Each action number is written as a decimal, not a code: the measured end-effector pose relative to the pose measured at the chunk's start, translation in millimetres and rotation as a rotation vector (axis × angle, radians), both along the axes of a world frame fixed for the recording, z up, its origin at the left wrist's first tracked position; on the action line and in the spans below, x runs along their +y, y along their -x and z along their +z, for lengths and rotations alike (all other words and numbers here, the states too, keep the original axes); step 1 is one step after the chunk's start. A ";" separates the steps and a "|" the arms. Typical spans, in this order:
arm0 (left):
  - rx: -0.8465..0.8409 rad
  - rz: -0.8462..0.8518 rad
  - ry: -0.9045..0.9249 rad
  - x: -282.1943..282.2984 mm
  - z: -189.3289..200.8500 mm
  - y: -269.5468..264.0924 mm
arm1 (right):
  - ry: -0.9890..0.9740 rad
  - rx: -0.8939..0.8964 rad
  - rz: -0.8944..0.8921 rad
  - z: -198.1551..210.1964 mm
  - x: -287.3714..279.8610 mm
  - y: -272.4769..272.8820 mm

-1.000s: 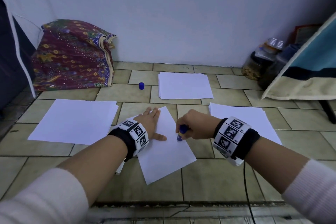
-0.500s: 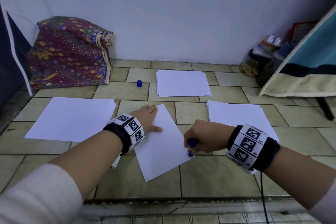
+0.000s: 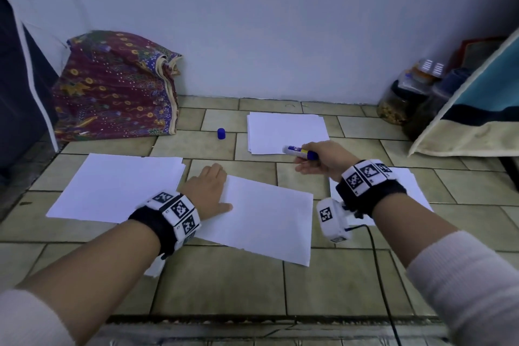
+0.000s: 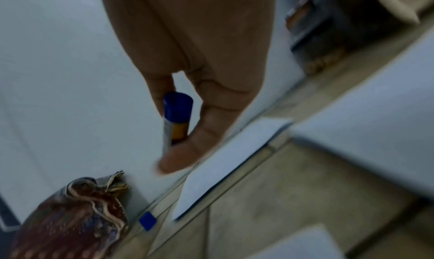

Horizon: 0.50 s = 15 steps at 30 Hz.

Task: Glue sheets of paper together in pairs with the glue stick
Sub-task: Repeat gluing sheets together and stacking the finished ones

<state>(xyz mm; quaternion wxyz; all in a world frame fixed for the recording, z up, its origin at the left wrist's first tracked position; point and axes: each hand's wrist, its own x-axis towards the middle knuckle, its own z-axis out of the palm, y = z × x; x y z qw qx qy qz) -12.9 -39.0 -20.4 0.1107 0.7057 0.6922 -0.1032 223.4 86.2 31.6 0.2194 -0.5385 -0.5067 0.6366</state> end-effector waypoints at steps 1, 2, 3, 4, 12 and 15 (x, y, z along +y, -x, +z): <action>-0.058 -0.014 -0.018 -3.6 -3.3 3.1 | 0.001 -0.056 0.032 -6.0 3.6 6.2; -0.107 -0.027 -0.022 -7.0 -4.9 6.1 | -0.014 -0.102 0.069 -11.2 6.9 13.0; -0.149 -0.033 -0.010 -10.0 -5.5 9.1 | -0.032 -0.125 0.098 -15.7 10.3 20.9; -0.173 -0.032 0.023 -12.0 -4.7 12.1 | -0.050 -0.130 0.116 -17.8 12.5 30.3; -0.071 0.032 0.321 -15.6 -10.5 19.7 | -0.226 -0.183 0.102 -17.7 8.1 106.1; -0.063 0.068 0.296 -14.5 -20.2 16.4 | -0.404 -0.411 0.149 -16.3 9.7 121.8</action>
